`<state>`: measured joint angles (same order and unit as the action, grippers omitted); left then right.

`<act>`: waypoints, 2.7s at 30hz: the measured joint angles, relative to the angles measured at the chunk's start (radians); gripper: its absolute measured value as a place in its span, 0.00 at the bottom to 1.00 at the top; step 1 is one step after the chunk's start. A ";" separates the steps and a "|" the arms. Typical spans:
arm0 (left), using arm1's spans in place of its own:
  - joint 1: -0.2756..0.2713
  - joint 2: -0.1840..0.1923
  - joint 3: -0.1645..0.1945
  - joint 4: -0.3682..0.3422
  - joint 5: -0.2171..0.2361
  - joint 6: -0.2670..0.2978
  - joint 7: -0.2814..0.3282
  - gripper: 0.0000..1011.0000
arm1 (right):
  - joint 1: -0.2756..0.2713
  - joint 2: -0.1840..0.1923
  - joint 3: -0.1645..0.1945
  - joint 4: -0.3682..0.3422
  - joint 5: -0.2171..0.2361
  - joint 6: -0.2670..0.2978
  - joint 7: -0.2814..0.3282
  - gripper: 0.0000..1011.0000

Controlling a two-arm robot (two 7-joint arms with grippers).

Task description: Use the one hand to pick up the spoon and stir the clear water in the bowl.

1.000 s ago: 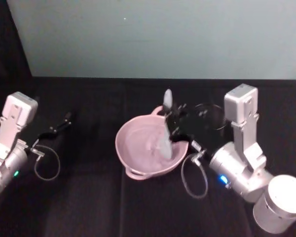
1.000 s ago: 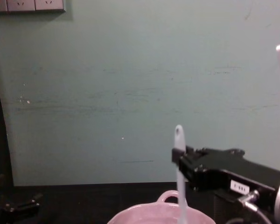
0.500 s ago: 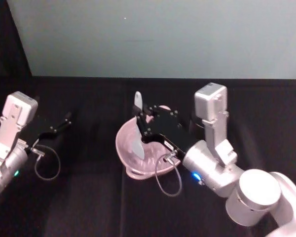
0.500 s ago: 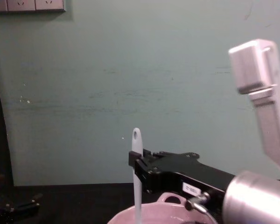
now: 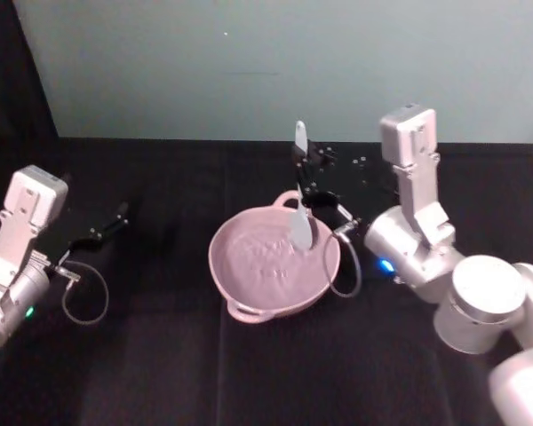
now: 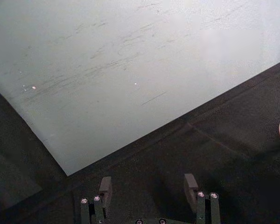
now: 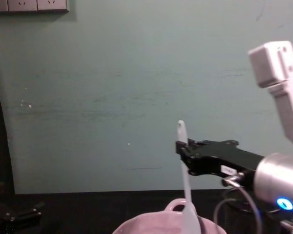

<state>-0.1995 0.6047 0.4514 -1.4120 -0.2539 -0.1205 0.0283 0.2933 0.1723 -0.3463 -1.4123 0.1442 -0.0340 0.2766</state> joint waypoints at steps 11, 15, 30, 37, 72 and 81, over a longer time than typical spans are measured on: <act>0.000 0.000 0.000 0.000 0.000 0.000 0.000 1.00 | -0.162 0.088 0.007 -0.220 0.107 0.117 0.083 0.11; 0.000 0.000 0.000 0.000 0.000 0.000 0.000 1.00 | -0.183 0.092 -0.027 -0.246 0.123 0.126 0.100 0.11; 0.000 0.000 0.000 0.000 0.000 0.000 0.000 1.00 | -0.040 -0.008 -0.100 -0.057 0.094 0.039 0.052 0.11; 0.000 0.000 0.000 0.000 0.000 0.000 0.000 1.00 | 0.000 -0.021 -0.065 0.015 0.069 -0.015 0.016 0.11; 0.000 0.000 0.000 0.000 0.000 0.000 0.000 1.00 | -0.063 -0.014 -0.088 -0.024 0.145 -0.088 0.077 0.11; 0.000 0.000 0.000 0.000 0.000 0.000 0.000 1.00 | -0.002 -0.048 -0.052 0.098 0.084 -0.185 0.023 0.11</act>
<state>-0.1995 0.6047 0.4514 -1.4120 -0.2539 -0.1205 0.0283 0.2917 0.1241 -0.3983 -1.3143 0.2279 -0.2190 0.2994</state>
